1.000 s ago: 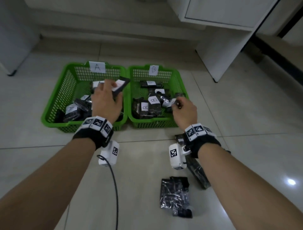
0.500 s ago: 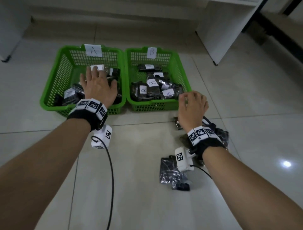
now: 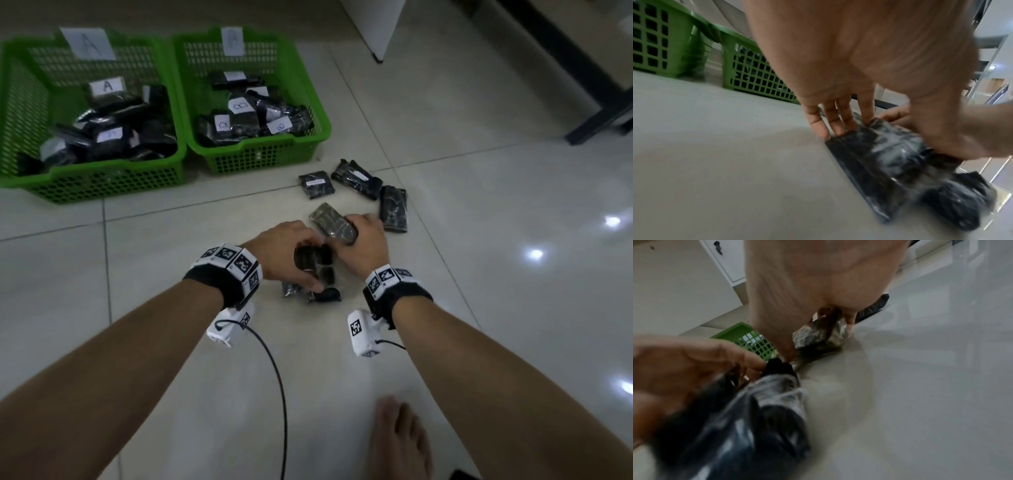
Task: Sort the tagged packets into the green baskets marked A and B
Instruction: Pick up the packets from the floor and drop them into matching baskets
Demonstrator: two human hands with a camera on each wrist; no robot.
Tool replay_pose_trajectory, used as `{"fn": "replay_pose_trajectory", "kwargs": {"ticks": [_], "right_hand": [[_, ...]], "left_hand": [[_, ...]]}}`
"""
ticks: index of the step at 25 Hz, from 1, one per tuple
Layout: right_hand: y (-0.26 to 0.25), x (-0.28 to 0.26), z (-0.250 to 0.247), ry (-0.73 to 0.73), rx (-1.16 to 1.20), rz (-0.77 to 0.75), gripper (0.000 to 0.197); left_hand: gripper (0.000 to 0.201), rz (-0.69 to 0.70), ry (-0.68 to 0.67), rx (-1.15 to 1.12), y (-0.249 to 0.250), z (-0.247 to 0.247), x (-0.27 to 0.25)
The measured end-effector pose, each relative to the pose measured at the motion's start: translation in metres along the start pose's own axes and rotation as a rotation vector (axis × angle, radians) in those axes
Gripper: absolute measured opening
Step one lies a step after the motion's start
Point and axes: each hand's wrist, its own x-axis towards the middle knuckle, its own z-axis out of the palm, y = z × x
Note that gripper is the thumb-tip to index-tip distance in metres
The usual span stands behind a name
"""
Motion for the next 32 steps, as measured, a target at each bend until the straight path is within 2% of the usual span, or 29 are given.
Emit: {"fn": "replay_pose_trajectory", "kwargs": {"ticks": [1,3,5,7,9,12,16,18,21,24,28,32], "right_hand": [[-0.002,0.001,-0.002,-0.018,0.060,0.026,0.036],[-0.008,0.009,-0.007,0.012,0.265,0.176,0.030],[-0.016,0.018,-0.012,0.009,0.667,0.393,0.027],[-0.029,0.022,-0.021,-0.160,1.083,0.553,0.036],[-0.040,0.025,-0.029,-0.274,1.273,0.606,0.038],[-0.053,0.027,-0.034,-0.341,1.312,0.588,0.038],[-0.066,0.033,-0.031,-0.394,1.287,0.552,0.037],[-0.070,0.036,-0.027,-0.396,1.271,0.558,0.036],[-0.077,0.043,-0.024,-0.357,1.253,0.543,0.036],[-0.089,0.048,-0.022,-0.332,1.242,0.510,0.033],[-0.109,0.052,-0.017,-0.359,1.244,0.471,0.032],[-0.127,0.057,-0.012,-0.367,1.264,0.441,0.034]], "left_hand": [[0.079,-0.012,0.008,-0.007,0.000,0.004,-0.001],[0.075,-0.036,0.040,-0.037,-0.001,0.006,-0.002],[0.082,-0.071,0.053,-0.053,0.000,0.007,-0.002],[0.093,-0.134,0.049,-0.052,0.002,0.007,-0.001],[0.090,-0.166,0.039,-0.026,0.001,0.006,-0.001],[0.069,-0.158,0.051,-0.152,-0.006,-0.001,-0.007],[0.041,-0.283,0.214,-0.484,-0.032,-0.020,-0.017],[0.037,-0.287,0.327,-0.571,-0.043,-0.024,-0.023],[0.041,-0.089,0.585,-0.475,-0.046,-0.026,-0.037],[0.024,0.072,0.853,-0.190,-0.045,-0.034,-0.045],[0.044,0.072,1.032,-0.051,-0.050,-0.052,-0.051],[0.039,0.003,1.151,-0.049,-0.057,-0.071,-0.059]]}}
